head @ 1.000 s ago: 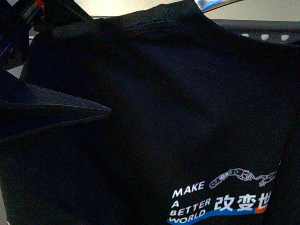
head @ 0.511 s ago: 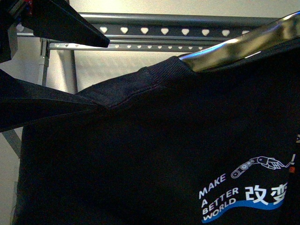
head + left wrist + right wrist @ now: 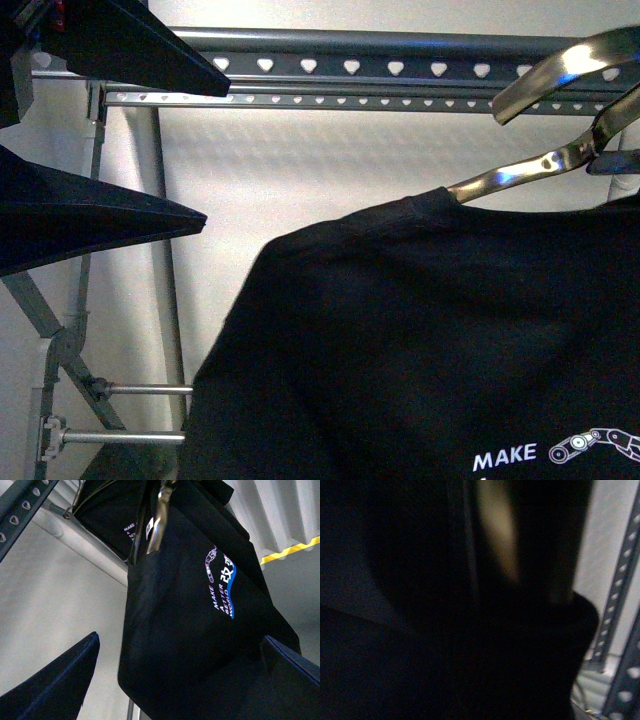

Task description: Hang clothes on hanger

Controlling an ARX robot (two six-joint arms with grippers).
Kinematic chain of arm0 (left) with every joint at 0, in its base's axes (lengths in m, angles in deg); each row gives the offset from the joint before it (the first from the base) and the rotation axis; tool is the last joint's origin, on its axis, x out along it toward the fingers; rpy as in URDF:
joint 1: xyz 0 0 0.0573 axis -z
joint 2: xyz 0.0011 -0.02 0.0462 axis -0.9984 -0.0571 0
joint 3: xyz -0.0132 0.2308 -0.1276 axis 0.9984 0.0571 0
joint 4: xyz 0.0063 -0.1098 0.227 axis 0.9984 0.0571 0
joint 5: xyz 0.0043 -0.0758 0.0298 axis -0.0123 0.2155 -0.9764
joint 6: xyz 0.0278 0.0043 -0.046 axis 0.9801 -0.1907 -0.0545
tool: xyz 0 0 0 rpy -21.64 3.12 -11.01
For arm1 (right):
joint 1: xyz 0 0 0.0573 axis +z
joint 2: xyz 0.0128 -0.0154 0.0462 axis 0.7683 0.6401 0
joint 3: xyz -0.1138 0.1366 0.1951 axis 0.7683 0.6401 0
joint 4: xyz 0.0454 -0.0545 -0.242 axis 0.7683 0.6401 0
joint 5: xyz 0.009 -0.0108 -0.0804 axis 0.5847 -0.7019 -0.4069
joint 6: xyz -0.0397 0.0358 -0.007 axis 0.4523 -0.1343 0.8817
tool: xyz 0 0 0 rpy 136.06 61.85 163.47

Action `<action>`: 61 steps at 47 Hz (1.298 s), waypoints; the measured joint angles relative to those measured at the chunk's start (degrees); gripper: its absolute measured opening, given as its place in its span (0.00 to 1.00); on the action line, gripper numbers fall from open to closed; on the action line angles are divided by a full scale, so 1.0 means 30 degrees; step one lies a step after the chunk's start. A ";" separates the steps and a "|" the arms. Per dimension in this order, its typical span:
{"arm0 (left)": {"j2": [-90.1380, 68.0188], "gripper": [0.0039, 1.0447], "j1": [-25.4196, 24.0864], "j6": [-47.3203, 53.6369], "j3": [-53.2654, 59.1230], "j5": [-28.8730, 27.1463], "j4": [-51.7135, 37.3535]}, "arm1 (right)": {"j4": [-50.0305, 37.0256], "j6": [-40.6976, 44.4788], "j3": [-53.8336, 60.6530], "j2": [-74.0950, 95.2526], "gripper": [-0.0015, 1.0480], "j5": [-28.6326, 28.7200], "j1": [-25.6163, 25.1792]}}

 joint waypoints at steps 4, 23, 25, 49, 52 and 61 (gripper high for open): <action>0.1486 0.94 0.0619 -0.6266 0.2914 -0.9158 -0.7366 | 0.0000 -0.2106 -0.0284 0.1144 0.08 -0.0619 -0.0648; 0.5428 0.94 -0.1333 -2.8990 0.5493 -2.4968 -1.4251 | 0.4444 -1.6495 -0.1960 0.1763 0.08 0.0452 0.0678; 0.5530 0.94 -0.1158 -2.9288 0.5712 -2.4662 -1.4389 | 0.4794 -1.7602 -0.2208 0.1763 0.08 0.0707 0.0831; 0.5705 0.94 0.1056 -3.0549 0.6674 -2.1784 -1.6138 | 0.6178 -2.9747 -0.7621 0.4269 0.04 0.1902 0.2164; 0.5603 0.94 0.1209 -3.0549 0.6754 -2.1413 -1.6262 | 0.6193 -3.0002 -0.8590 0.5013 0.04 0.1406 0.2361; 0.5457 0.94 0.1217 -3.0534 0.7016 -2.0903 -1.6487 | 0.5741 -3.0461 -0.9420 0.5610 0.04 0.1260 0.2674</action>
